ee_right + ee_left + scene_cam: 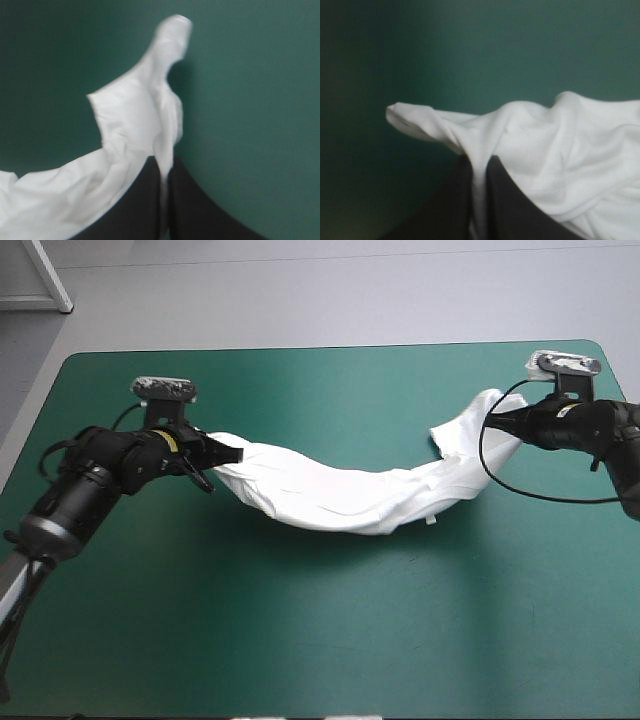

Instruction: Fold the cloth

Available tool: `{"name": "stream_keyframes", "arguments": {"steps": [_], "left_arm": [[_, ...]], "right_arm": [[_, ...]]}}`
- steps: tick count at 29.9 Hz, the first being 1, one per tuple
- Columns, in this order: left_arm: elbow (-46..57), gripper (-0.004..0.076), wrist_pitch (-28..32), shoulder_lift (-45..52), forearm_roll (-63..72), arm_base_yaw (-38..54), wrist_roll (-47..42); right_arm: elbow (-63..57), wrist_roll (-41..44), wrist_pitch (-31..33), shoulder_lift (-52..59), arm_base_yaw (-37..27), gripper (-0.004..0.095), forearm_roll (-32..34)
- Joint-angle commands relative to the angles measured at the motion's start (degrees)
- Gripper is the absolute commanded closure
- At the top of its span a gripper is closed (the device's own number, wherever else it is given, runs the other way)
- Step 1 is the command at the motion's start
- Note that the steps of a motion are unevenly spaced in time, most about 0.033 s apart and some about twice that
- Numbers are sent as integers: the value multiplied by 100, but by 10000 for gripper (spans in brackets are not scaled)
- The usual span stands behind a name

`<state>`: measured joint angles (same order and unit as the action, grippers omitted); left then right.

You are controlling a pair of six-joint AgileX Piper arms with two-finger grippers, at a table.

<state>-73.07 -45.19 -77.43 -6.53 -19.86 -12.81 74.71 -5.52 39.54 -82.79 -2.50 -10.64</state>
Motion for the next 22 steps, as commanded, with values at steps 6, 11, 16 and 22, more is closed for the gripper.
{"name": "stream_keyframes", "arguments": {"steps": [6, 11, 16, 22], "left_arm": [[-1795, 733, -1329, 959, -1246, -20, 114], [-2425, 733, -2027, 1307, -2018, -20, 268], [-2527, 733, -2490, 1780, -2889, -20, 242], [-2552, 733, -1884, 2274, -2722, -20, 267]], "right_arm": [[965, 49, 639, 1864, -51, 926, 404], [1905, 446, 1429, 2244, -51, 927, 1214], [2568, 774, 1873, 2618, -51, 927, 1882], [3288, 592, 1907, 2766, -51, 926, 1201]]}}
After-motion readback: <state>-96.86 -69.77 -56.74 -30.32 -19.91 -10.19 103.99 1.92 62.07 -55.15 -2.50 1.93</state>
